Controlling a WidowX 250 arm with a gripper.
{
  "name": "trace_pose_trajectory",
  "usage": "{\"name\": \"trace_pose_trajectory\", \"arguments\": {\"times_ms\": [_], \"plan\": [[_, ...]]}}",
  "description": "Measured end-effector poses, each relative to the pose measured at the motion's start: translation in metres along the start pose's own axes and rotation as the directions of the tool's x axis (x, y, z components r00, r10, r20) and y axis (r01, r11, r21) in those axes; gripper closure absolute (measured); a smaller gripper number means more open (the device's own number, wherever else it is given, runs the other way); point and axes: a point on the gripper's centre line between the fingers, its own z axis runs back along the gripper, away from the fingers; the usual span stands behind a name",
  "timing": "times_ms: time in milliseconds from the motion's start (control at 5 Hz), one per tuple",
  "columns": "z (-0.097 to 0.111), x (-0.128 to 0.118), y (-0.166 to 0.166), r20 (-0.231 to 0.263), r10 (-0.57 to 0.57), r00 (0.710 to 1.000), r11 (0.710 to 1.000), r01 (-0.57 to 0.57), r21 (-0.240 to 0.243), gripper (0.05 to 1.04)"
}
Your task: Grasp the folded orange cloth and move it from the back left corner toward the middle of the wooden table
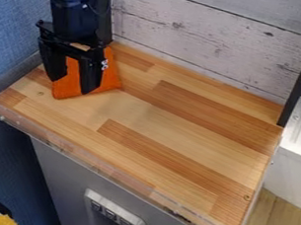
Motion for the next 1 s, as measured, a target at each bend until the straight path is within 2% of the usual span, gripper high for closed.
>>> {"name": "trace_pose_trajectory", "arguments": {"times_ms": [200,400,600,1000], "plan": [[-0.005,0.007,0.003,-0.009,-0.089,0.996,0.996,0.089,-0.005,0.085],[-0.006,0.027,0.011,0.018,-0.211,0.977,0.978,0.21,0.009,0.085],[-0.006,0.048,0.02,0.044,-0.339,0.94,0.941,0.337,0.035,0.085],[-0.007,0.081,0.031,0.073,-0.555,0.829,0.831,0.55,0.084,0.085]]}}
